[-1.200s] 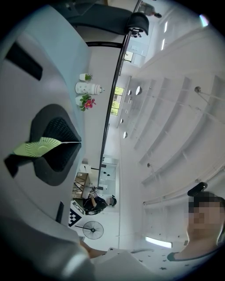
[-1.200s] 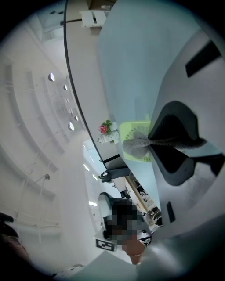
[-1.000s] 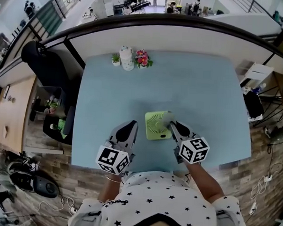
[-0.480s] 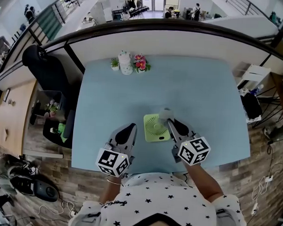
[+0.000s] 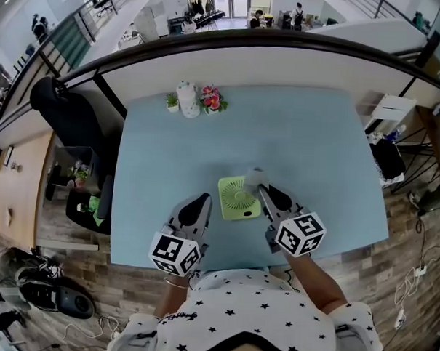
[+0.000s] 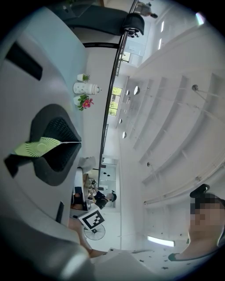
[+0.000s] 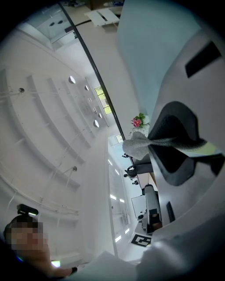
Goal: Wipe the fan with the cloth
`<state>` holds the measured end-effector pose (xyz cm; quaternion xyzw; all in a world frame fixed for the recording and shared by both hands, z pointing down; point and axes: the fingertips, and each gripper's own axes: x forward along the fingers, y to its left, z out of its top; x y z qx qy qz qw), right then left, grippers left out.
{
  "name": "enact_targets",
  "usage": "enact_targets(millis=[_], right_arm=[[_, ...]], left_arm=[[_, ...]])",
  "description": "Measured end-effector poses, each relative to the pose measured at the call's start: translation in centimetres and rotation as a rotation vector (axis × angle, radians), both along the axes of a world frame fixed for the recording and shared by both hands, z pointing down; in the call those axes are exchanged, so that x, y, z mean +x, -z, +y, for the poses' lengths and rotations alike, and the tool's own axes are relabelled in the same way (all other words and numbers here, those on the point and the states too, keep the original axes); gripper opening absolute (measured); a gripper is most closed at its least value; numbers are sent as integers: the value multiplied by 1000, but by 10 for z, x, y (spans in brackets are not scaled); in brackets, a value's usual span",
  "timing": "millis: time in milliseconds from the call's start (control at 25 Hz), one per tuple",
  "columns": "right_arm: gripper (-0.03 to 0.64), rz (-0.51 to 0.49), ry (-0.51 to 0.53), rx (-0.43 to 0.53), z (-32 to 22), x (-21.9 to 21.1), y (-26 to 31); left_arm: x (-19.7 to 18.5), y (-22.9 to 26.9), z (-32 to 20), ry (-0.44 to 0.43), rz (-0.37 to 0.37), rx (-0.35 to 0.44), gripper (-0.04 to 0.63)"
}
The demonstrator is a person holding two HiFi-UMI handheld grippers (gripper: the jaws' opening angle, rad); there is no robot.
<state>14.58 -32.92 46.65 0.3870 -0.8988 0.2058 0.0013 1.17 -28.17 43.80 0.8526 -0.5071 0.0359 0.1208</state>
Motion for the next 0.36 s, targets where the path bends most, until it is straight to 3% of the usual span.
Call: enact_targets(millis=[360], right_arm=[[26, -7, -9, 11, -1, 7, 3]], left_arm=[[5, 1, 1, -5, -4, 6, 32]])
